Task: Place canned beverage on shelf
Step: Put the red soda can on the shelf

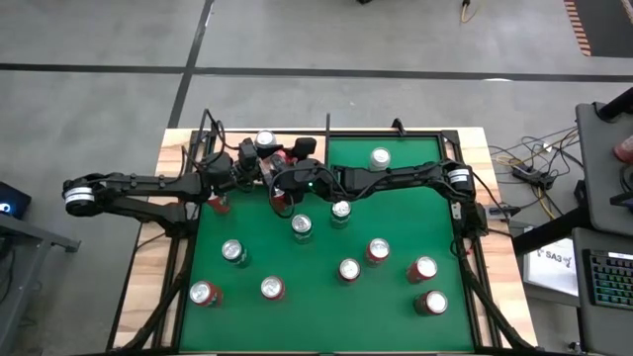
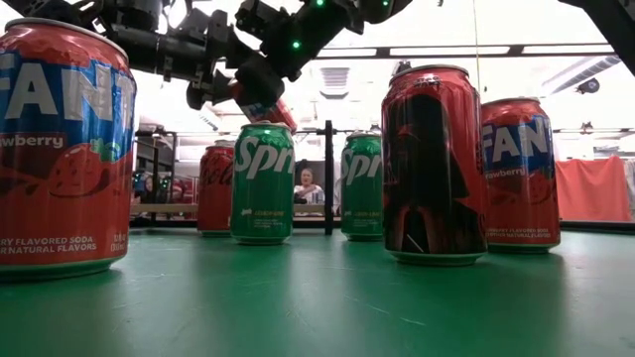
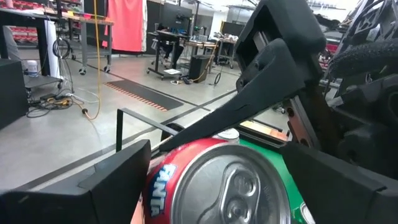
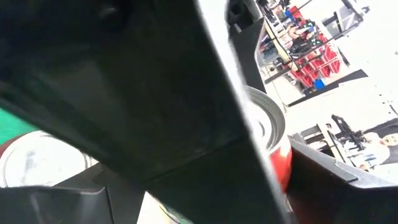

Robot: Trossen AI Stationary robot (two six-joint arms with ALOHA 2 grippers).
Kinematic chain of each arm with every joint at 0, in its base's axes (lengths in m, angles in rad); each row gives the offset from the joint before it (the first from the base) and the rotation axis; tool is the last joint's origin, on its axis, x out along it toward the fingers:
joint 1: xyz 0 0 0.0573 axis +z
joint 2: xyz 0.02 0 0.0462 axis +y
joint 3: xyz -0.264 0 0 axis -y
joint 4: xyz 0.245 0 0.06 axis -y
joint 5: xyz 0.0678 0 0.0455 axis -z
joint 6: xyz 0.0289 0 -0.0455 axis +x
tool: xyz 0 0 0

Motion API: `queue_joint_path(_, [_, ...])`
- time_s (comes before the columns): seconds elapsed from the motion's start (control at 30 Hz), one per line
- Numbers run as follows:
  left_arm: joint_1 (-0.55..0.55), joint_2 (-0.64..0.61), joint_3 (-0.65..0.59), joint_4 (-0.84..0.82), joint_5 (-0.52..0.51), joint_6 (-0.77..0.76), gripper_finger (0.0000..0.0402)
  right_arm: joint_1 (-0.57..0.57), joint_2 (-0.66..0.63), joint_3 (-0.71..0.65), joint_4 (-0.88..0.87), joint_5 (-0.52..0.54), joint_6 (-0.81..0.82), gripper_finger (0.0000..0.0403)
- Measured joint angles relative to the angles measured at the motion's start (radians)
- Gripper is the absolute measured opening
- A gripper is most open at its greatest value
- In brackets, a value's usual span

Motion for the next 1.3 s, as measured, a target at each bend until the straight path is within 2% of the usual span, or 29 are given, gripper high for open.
queue_joint_path(0.2, [0.0,0.0,0.0,-0.004,0.0,-0.004,0.0396,-0.001,0.0,0.0,0.001,0.001,0.0,0.029])
queue_joint_path(0.33, [-0.001,0.003,0.0,-0.007,-0.021,-0.013,0.0397,-0.001,0.0,0.0,0.002,0.002,0.001,0.029])
queue_joint_path(0.6, [-0.001,0.003,-0.002,-0.023,-0.047,-0.035,0.0368,-0.001,0.0,0.0,0.003,0.004,0.035,0.029])
queue_joint_path(0.87, [0.0,0.003,-0.002,-0.022,-0.052,-0.034,0.0298,-0.001,0.0,0.0,0.002,0.003,0.035,0.029])
queue_joint_path(1.3, [0.0,0.003,-0.002,-0.022,-0.051,-0.033,0.0297,0.0,0.0,0.0,-0.002,-0.007,0.051,0.029])
